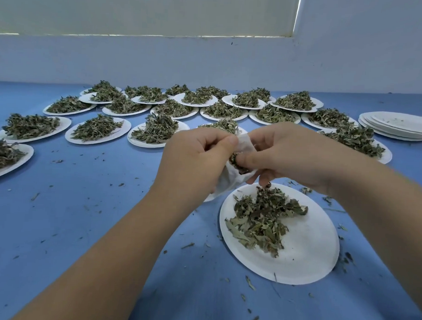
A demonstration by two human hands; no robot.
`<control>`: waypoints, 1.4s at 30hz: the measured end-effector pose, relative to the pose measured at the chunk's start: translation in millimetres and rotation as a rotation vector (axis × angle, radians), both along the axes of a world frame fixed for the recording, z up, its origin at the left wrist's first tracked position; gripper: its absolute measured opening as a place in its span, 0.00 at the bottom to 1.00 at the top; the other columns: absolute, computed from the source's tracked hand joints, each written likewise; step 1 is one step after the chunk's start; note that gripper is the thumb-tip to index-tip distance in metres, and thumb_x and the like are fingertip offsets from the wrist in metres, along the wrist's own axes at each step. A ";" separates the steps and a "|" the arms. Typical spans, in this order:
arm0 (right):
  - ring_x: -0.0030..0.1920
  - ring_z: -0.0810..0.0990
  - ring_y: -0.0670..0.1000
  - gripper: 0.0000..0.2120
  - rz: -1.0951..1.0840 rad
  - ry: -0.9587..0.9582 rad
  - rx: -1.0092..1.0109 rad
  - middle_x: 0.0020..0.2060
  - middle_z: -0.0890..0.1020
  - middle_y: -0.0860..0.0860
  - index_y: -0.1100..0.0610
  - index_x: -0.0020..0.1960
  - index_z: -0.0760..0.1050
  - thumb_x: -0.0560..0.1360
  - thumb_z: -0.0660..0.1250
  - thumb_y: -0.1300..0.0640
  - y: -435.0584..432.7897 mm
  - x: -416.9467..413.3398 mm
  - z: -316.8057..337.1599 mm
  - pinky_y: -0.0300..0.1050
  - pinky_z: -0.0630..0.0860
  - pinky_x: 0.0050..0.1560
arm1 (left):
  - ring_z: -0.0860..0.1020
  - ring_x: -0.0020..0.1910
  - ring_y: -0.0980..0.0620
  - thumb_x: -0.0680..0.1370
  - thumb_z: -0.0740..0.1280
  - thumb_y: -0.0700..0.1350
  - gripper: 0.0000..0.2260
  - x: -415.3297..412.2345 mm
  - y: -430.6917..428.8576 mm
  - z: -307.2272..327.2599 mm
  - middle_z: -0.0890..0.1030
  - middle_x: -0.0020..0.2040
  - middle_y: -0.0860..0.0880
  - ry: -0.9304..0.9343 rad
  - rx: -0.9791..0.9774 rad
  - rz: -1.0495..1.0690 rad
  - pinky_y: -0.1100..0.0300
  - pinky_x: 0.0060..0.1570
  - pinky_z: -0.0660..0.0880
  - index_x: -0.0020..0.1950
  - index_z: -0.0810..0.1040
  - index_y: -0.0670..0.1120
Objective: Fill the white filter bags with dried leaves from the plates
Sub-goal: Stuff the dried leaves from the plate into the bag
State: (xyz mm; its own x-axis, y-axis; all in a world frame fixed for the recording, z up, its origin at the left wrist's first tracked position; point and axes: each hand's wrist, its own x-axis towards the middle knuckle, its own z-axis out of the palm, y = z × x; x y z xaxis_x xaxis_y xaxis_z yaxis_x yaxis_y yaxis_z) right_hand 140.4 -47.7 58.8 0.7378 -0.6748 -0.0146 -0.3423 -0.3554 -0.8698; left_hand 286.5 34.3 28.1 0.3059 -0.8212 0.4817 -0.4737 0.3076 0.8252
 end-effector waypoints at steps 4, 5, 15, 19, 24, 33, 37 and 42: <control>0.27 0.76 0.47 0.06 -0.075 0.068 -0.147 0.25 0.79 0.49 0.56 0.35 0.78 0.70 0.71 0.63 5.1 14.9 0.1 0.38 0.75 0.29 | 0.67 0.18 0.55 0.77 0.70 0.45 0.08 -2.9 -0.3 -2.3 0.72 0.20 0.51 0.014 -0.016 -0.052 0.65 0.24 0.67 0.40 0.85 0.44; 0.26 0.75 0.48 0.07 -0.099 0.083 -0.171 0.23 0.78 0.49 0.56 0.33 0.77 0.69 0.70 0.64 5.0 18.4 -0.4 0.39 0.74 0.27 | 0.67 0.18 0.54 0.76 0.70 0.45 0.08 -3.2 -0.4 -2.6 0.72 0.20 0.51 0.014 -0.016 -0.056 0.64 0.24 0.67 0.40 0.85 0.44; 0.36 0.81 0.50 0.10 0.056 -0.074 0.175 0.34 0.82 0.53 0.64 0.47 0.81 0.77 0.67 0.57 -8.8 3.8 1.5 0.39 0.78 0.36 | 0.69 0.18 0.53 0.78 0.67 0.43 0.10 2.7 0.0 1.1 0.76 0.24 0.42 0.058 -0.025 0.027 0.65 0.22 0.67 0.38 0.83 0.49; 0.34 0.80 0.49 0.03 0.011 -0.039 0.061 0.33 0.82 0.52 0.61 0.45 0.82 0.74 0.70 0.62 -10.1 6.3 2.2 0.38 0.77 0.34 | 0.69 0.19 0.53 0.78 0.68 0.44 0.09 -0.4 0.2 0.0 0.74 0.23 0.44 0.037 -0.019 0.003 0.64 0.23 0.67 0.38 0.83 0.49; 0.31 0.77 0.50 0.04 -0.090 0.040 -0.124 0.28 0.79 0.52 0.56 0.37 0.79 0.68 0.72 0.63 -0.5 22.2 3.3 0.42 0.72 0.30 | 0.68 0.17 0.54 0.77 0.70 0.46 0.08 -2.2 1.1 -0.2 0.72 0.20 0.53 0.049 -0.032 -0.055 0.66 0.23 0.67 0.38 0.83 0.46; 0.32 0.77 0.43 0.05 0.041 0.113 -0.157 0.34 0.80 0.48 0.59 0.47 0.79 0.74 0.64 0.60 0.4 20.2 -1.6 0.38 0.75 0.34 | 0.70 0.20 0.55 0.77 0.70 0.46 0.08 -1.1 -0.8 0.4 0.74 0.22 0.49 -0.002 -0.016 0.038 0.59 0.25 0.69 0.38 0.84 0.46; 0.34 0.75 0.43 0.11 0.169 0.115 -0.163 0.38 0.79 0.49 0.57 0.50 0.78 0.69 0.64 0.66 -4.7 13.6 5.1 0.34 0.74 0.34 | 0.69 0.17 0.52 0.78 0.67 0.43 0.10 0.9 -0.4 1.1 0.73 0.20 0.48 0.083 -0.001 0.004 0.65 0.23 0.67 0.38 0.83 0.47; 0.25 0.66 0.45 0.12 -0.083 0.337 -0.535 0.25 0.71 0.48 0.53 0.32 0.69 0.72 0.60 0.64 3.6 44.7 1.0 0.30 0.59 0.18 | 0.68 0.16 0.53 0.78 0.68 0.41 0.12 -3.1 0.8 -0.5 0.74 0.21 0.44 0.108 0.008 -0.052 0.69 0.23 0.67 0.34 0.82 0.48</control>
State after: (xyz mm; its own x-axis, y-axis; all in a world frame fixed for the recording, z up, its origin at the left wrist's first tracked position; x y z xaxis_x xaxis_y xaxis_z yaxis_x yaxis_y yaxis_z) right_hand 185.2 -44.1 59.9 0.6965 -0.7078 0.1175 -0.6114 -0.6712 -0.4191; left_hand 283.4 35.1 27.6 0.3123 -0.8410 0.4419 -0.3654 0.3231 0.8730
